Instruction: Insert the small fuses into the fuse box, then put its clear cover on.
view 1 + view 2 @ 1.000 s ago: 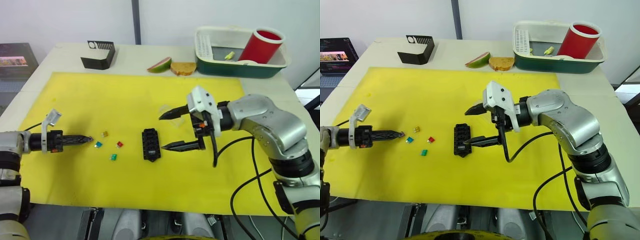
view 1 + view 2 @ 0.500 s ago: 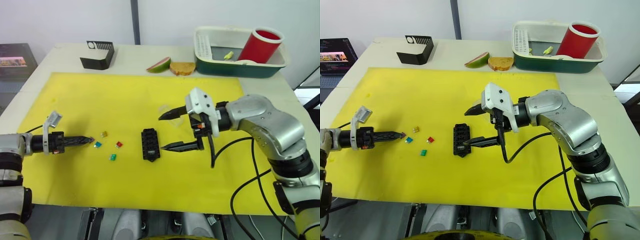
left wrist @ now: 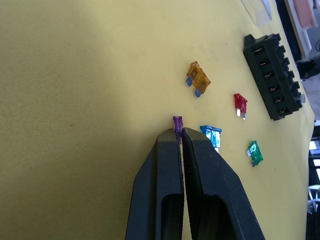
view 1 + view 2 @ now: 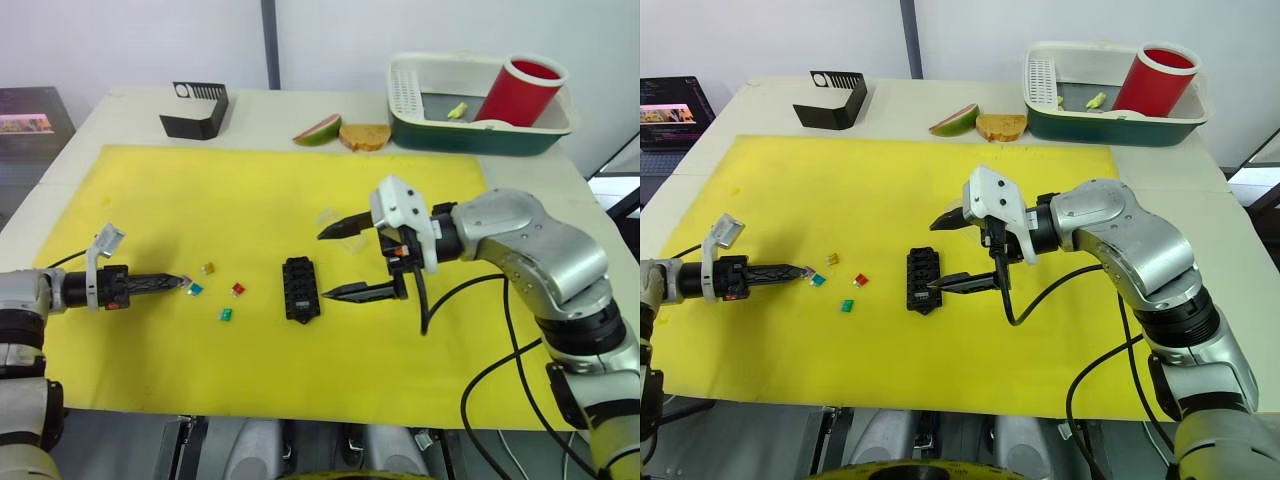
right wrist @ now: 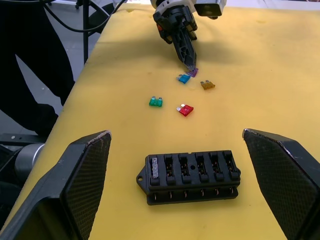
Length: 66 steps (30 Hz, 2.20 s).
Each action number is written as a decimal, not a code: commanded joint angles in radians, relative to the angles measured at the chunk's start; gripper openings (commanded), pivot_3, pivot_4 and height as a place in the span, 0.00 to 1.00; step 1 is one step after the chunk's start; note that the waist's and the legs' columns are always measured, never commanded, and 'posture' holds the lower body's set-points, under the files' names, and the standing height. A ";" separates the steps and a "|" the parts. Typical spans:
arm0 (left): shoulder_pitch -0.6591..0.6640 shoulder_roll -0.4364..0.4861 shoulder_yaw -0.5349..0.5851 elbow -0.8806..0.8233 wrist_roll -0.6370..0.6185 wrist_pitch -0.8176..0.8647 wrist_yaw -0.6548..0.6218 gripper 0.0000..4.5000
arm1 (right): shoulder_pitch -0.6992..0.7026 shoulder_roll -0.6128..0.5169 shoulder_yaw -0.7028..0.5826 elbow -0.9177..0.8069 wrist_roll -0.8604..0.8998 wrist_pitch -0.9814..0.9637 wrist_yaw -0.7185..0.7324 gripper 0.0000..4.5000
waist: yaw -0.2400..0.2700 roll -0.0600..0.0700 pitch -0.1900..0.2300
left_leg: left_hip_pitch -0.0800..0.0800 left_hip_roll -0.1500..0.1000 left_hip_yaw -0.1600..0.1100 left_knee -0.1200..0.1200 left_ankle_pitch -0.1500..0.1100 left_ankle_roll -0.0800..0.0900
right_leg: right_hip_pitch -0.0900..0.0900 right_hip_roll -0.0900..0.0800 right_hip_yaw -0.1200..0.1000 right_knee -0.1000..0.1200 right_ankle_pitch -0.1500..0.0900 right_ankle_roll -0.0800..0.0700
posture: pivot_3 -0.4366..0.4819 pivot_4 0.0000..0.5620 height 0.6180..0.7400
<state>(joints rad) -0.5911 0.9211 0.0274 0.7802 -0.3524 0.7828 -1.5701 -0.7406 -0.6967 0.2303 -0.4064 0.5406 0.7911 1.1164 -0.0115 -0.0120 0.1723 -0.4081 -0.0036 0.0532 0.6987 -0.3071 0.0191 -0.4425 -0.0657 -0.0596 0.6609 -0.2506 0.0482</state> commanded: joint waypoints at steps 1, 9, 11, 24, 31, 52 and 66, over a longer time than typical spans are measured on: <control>0.018 0.007 0.024 -0.014 -0.010 0.012 0.014 0.02 | -0.021 -0.002 -0.005 -0.006 -0.003 -0.017 0.004 1.00 | 0.000 0.000 0.000 | 0.000 0.000 0.000 0.000 0.000 0.000 | 0.000 0.000 0.000 0.000 0.000 0.000 | 0.48 0.27 1.00; 0.037 0.043 0.085 -0.070 -0.058 0.049 0.030 0.02 | -0.017 -0.003 -0.006 -0.007 -0.006 -0.014 0.007 1.00 | -0.002 0.000 0.000 | 0.000 0.000 0.000 0.000 0.000 0.000 | 0.000 0.000 0.000 0.000 0.000 0.000 | 0.48 0.27 1.00; 0.045 0.058 0.115 -0.122 -0.088 0.076 0.032 0.02 | -0.011 -0.003 -0.014 -0.007 0.003 -0.001 0.003 1.00 | -0.002 0.000 0.000 | 0.000 0.000 0.000 0.000 0.000 0.000 | 0.000 0.000 0.000 0.000 0.000 0.000 | 0.48 0.27 1.00; 0.063 -0.054 0.366 -0.937 -0.579 0.493 0.308 0.02 | -0.077 0.221 -0.347 0.130 0.505 0.527 -0.301 1.00 | -0.005 -0.001 0.000 | 0.000 0.000 -0.002 -0.001 0.001 -0.002 | 0.000 -0.001 0.002 0.000 0.000 0.000 | 0.48 0.27 1.00; -0.016 -0.180 0.324 -1.023 -0.703 0.495 0.454 0.02 | -0.095 0.339 -0.417 0.151 0.676 0.655 -0.518 1.00 | -0.004 -0.001 0.000 | 0.000 -0.001 -0.002 -0.001 0.002 -0.003 | 0.000 -0.001 0.002 0.000 0.000 0.000 | 0.48 0.27 1.00; -0.014 -0.171 0.257 -1.021 -0.753 0.406 0.503 0.00 | -0.104 0.374 -0.386 0.163 0.850 0.598 -0.744 0.45 | -0.003 -0.001 0.000 | 0.000 -0.001 -0.001 -0.001 0.001 -0.002 | 0.000 0.002 0.002 0.000 0.000 0.000 | 0.48 0.27 1.00; -0.007 -0.168 0.261 -1.025 -0.779 0.401 0.530 0.00 | -0.096 0.336 -0.337 0.146 0.860 0.557 -0.735 0.33 | -0.003 -0.001 0.000 | 0.000 0.000 -0.001 -0.001 0.001 -0.002 | 0.001 0.002 0.002 0.000 0.000 0.000 | 0.48 0.27 1.00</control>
<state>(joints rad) -0.5949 0.7409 0.2794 -0.2289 -1.1076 1.2026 -1.0402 -0.8173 -0.3518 -0.1016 -0.2315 1.3791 1.3684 0.3726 -0.0149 -0.0126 0.1727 -0.4081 -0.0039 0.0519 0.6979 -0.3060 0.0172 -0.4419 -0.0637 -0.0574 0.6606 -0.2508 0.0486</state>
